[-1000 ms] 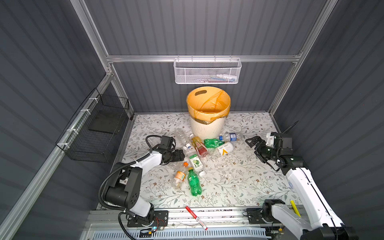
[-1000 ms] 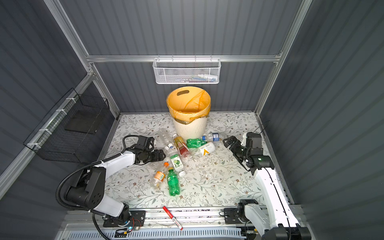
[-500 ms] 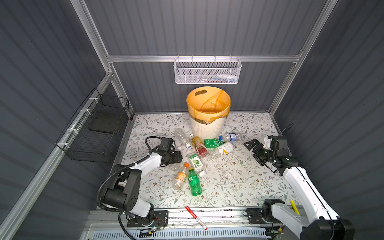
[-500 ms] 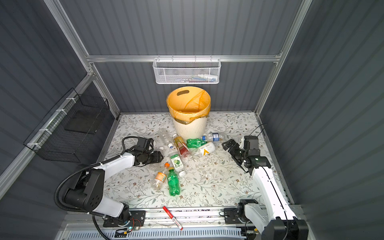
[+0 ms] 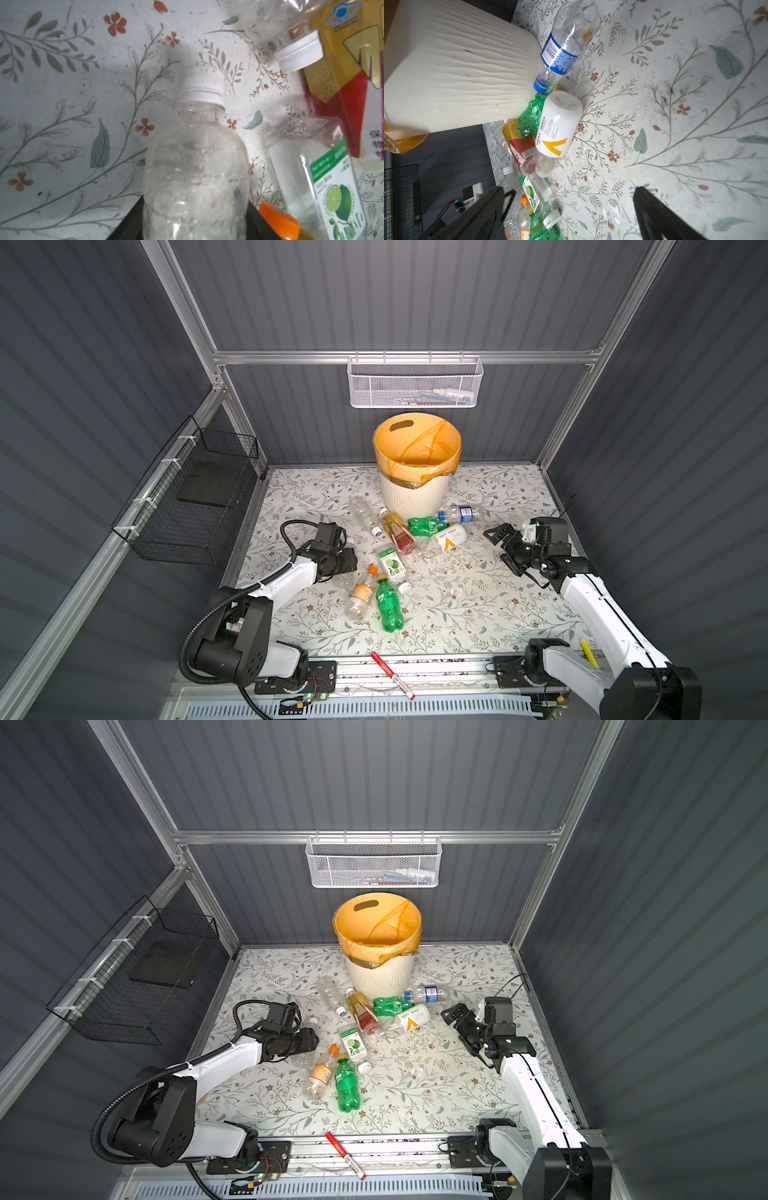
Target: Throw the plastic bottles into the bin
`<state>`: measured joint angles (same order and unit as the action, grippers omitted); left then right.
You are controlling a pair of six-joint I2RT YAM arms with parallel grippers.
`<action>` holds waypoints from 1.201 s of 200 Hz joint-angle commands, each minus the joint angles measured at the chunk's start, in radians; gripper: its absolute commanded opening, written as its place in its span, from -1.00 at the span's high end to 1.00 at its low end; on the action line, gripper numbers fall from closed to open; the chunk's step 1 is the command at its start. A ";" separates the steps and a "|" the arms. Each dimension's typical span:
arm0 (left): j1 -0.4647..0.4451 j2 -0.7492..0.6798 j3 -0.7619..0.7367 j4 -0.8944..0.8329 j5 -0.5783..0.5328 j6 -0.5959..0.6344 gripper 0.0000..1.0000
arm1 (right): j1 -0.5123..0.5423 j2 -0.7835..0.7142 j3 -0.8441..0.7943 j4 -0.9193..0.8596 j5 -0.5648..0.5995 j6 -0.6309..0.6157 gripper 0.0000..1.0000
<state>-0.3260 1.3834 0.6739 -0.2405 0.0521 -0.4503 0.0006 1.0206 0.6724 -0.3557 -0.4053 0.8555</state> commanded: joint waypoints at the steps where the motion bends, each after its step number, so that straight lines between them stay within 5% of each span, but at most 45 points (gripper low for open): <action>1: 0.052 -0.047 -0.042 0.016 0.029 -0.057 -0.18 | -0.004 0.007 -0.022 0.025 -0.021 0.013 -0.98; 37: 0.167 -0.105 -0.084 0.032 0.105 -0.078 -0.18 | -0.002 0.015 -0.041 0.038 -0.031 0.019 -0.97; 106: 0.170 -0.177 -0.022 0.065 0.120 -0.159 -0.17 | -0.002 0.043 -0.068 0.065 -0.043 0.029 -0.95; 138: 0.166 -0.165 0.483 -0.016 0.135 -0.122 -0.17 | -0.001 0.062 -0.049 0.081 -0.058 0.039 -0.94; 152: 0.096 -0.068 0.767 0.016 0.167 -0.094 -0.24 | 0.004 0.062 -0.056 0.104 -0.046 0.056 -0.94; 169: -0.037 0.143 1.161 -0.078 0.186 0.001 -0.97 | 0.015 0.078 -0.063 0.142 -0.053 0.083 -0.93; 181: -0.069 0.292 1.376 -0.151 0.214 0.009 -0.99 | 0.027 0.090 -0.064 0.159 -0.068 0.094 -0.92; 207: -0.070 0.449 1.539 -0.160 0.210 -0.018 -0.99 | 0.051 0.068 -0.087 0.163 -0.057 0.103 -0.93; 240: -0.061 0.496 1.557 -0.184 0.159 -0.027 -0.99 | 0.052 0.048 -0.099 0.131 -0.045 0.083 -0.93</action>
<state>-0.4023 1.8328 2.2372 -0.3134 0.2379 -0.4858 0.0494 1.0859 0.5838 -0.2092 -0.4572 0.9428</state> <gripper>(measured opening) 0.996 0.963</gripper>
